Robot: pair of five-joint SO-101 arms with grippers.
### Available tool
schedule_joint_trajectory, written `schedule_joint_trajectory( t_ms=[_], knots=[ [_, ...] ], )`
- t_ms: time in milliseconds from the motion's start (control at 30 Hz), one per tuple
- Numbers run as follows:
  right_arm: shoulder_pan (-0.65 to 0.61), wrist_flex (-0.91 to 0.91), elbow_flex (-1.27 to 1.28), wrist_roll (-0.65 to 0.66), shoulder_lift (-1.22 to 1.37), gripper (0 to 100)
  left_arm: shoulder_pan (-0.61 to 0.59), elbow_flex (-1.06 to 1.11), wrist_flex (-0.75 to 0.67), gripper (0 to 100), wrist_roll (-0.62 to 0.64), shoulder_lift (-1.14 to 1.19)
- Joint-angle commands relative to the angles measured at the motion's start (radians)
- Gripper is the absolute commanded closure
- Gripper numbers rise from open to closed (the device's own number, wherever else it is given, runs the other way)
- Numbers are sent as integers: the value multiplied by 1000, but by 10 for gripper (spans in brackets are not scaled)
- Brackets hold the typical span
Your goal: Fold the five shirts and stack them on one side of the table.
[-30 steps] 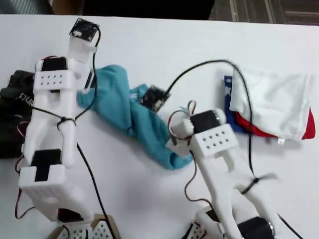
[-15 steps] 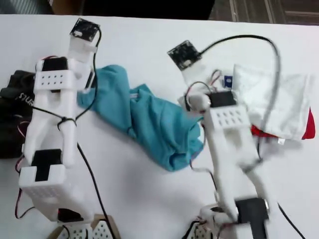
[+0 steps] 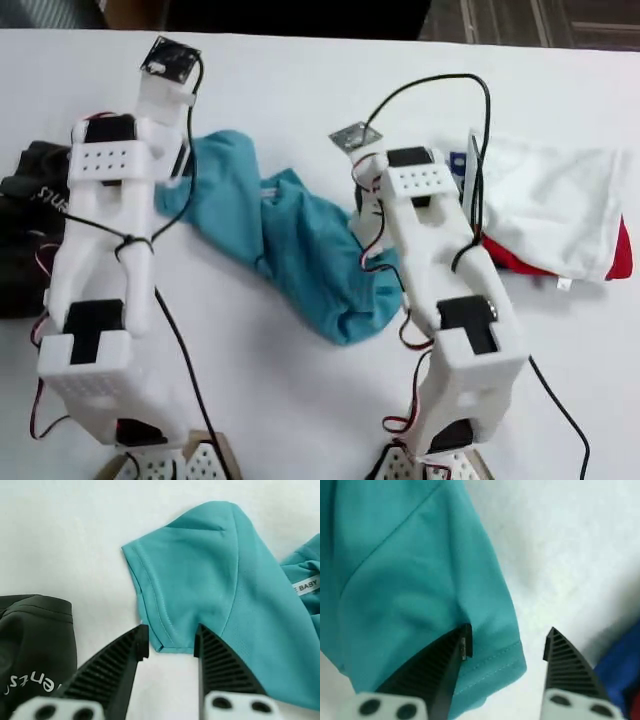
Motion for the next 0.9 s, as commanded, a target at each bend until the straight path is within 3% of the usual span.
schedule_joint_trajectory(
  t_ms=[0, 167, 533, 600, 733, 867],
  knots=[
    [-1, 67, -72, -8, 18, 758, -11, -36, 3, 827, 2, -5],
    [-1, 156, -80, -6, 58, 758, -11, -36, -2, 827, 2, -5],
    [-2, 157, -77, 0, 70, 759, -11, -38, -2, 827, 2, -5],
    [-7, 157, -77, 2, 70, 796, -11, -38, -2, 827, 2, -5],
    [-12, 156, -83, 2, 65, 991, -11, -38, -2, 827, 2, -5],
    [-5, 159, -91, 2, 56, 978, -11, -38, 3, 827, 2, -6]
  ],
)
